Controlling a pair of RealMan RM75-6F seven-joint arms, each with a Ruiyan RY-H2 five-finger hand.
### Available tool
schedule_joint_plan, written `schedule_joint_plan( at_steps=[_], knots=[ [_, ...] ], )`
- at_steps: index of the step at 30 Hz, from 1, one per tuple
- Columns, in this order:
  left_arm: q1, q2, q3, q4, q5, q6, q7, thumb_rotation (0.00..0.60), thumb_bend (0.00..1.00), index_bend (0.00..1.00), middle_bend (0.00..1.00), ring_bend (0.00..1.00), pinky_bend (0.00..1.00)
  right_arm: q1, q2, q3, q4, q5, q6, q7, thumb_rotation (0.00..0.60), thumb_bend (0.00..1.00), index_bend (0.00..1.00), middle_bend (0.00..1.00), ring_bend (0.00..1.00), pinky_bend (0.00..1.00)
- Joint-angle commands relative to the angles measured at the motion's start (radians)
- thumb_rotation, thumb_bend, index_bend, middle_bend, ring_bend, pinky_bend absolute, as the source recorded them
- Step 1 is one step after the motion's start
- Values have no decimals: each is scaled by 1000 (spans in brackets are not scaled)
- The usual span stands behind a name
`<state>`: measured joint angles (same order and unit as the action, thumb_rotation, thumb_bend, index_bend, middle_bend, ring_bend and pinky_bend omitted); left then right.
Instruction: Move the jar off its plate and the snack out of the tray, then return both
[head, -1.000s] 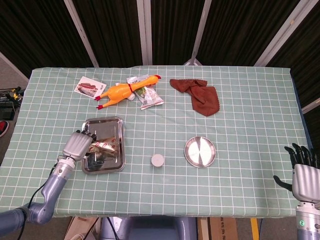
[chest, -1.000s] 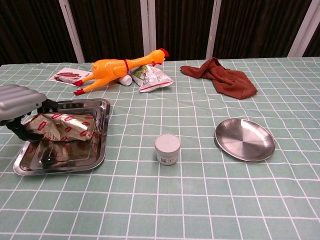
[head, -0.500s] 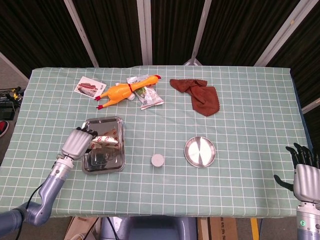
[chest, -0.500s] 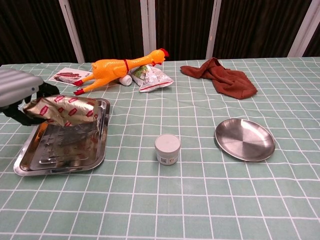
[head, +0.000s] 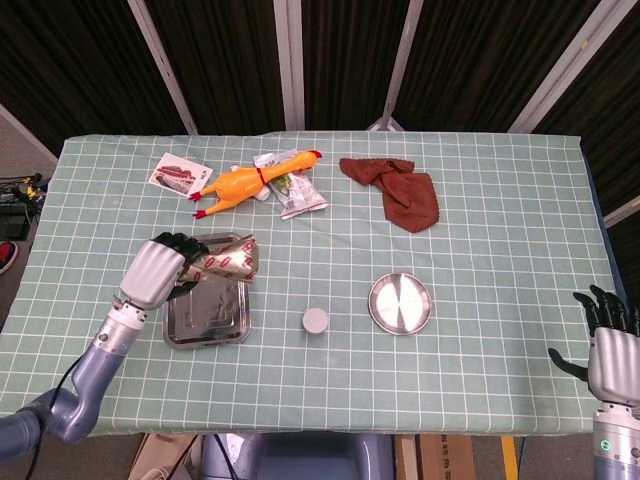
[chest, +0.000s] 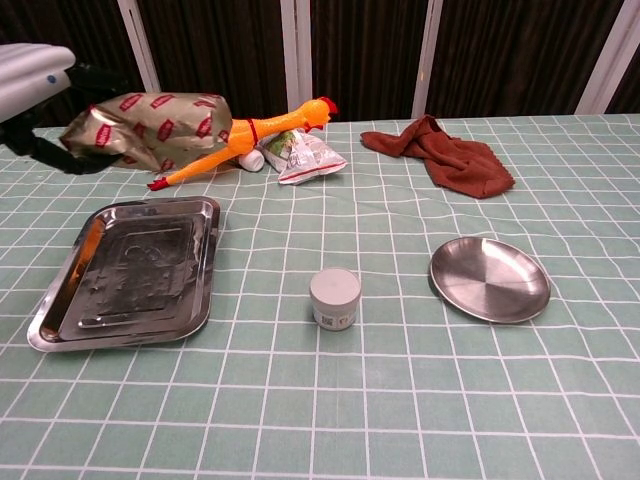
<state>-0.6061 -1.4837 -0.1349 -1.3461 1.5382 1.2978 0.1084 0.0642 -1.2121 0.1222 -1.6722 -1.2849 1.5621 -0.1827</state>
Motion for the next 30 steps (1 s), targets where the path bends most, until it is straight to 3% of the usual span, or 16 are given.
schedule_joint_plan(
  at_steps=[1,9,22,25,30],
  knots=[
    [-59,-49,-38,38,4,-41,18,600,546,475,530,407,454,0,-2,5,8,5,-4,-1,600,125,234,137,121,0],
    [-173,-167,-113,135,-64,-148,68,600,541,476,522,406,454,-3,-11,26,30,25,-3,-9,600,125,236,137,122,0],
    [-262,-409,-106,460,-104,-211,43,600,521,469,508,391,447,0,-20,34,60,22,-21,-8,600,125,236,137,123,0],
    [-268,-463,-98,545,-115,-226,22,600,493,458,469,351,430,-2,-22,35,62,20,-21,-9,600,125,236,137,123,0],
    [-275,-522,-95,633,-142,-263,24,600,354,414,342,224,362,-5,-21,36,61,20,-22,-11,600,125,236,137,123,0]
  ],
)
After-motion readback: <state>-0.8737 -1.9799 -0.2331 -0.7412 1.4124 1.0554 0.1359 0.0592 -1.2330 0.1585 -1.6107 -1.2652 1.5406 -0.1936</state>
